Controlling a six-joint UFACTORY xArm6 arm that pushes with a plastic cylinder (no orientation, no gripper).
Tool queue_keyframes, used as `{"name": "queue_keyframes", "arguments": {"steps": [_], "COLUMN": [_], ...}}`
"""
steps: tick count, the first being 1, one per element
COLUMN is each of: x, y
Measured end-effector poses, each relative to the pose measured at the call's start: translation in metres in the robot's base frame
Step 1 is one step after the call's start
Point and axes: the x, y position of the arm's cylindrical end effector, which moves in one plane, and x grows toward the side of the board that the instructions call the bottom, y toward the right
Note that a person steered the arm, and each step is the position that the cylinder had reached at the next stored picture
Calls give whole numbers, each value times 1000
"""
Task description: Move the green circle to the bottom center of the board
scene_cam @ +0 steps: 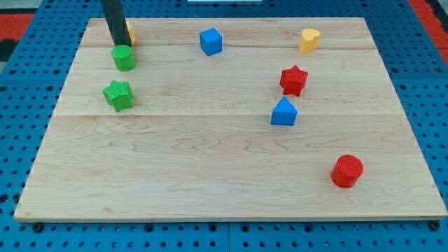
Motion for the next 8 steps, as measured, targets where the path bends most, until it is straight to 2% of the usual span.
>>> {"name": "queue_keyframes", "arguments": {"steps": [3,4,5,6,7,8], "x": [39,56,94,140,167,173], "y": [-18,-2,43,48,48,62]}}
